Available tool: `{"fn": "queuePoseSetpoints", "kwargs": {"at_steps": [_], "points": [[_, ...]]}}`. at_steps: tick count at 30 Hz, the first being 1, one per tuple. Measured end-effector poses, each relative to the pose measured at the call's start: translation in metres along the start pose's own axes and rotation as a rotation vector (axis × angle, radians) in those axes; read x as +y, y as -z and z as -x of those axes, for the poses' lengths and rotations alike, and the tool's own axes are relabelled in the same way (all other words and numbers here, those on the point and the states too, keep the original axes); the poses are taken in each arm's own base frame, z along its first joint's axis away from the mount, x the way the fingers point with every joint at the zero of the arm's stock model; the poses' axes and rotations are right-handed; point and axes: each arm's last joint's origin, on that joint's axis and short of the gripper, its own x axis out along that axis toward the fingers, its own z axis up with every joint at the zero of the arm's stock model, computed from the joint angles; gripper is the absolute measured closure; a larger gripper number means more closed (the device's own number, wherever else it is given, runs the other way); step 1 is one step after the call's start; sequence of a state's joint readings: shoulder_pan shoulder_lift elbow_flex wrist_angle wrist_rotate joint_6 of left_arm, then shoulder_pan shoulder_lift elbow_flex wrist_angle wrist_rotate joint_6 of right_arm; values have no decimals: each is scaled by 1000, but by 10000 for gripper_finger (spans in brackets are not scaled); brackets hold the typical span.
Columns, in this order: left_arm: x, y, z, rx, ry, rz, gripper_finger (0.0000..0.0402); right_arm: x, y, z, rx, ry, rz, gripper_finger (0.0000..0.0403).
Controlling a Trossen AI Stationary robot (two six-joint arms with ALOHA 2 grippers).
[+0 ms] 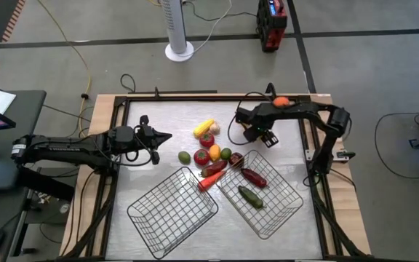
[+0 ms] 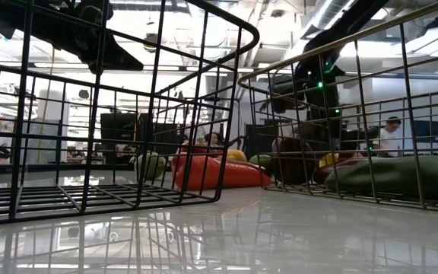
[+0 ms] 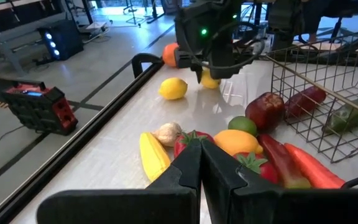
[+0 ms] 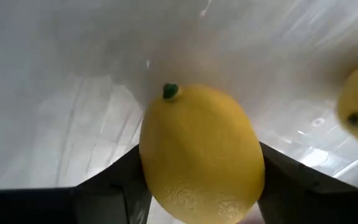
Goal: Sort produce into baskets
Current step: Put the middle right yellow lemon into the black wire basket
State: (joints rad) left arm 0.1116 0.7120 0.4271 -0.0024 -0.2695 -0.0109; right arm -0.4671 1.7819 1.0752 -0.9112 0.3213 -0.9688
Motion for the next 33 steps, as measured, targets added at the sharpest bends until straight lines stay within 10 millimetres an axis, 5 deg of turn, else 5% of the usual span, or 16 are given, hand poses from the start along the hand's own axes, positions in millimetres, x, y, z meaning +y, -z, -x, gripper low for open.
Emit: {"fn": "queuePoseSetpoints", "kwargs": {"at_steps": [7, 15, 24, 28, 33], "points": [[0, -1, 0, -5, 0, 2, 401, -1, 9, 48, -54, 177, -40, 157], [0, -3, 0, -31, 0, 9, 401, -6, -6, 145, -447, 393, -237, 152], [0, -3, 1, -33, 1, -7, 401, 38, -74, 226, -1093, 300, -243, 150], [2, -6, 8, -59, 1, -2, 401, 64, -113, 239, -1275, 258, -191, 149], [5, -13, 22, -138, 28, 29, 401, 89, -163, 227, -1352, 189, -164, 149]]}}
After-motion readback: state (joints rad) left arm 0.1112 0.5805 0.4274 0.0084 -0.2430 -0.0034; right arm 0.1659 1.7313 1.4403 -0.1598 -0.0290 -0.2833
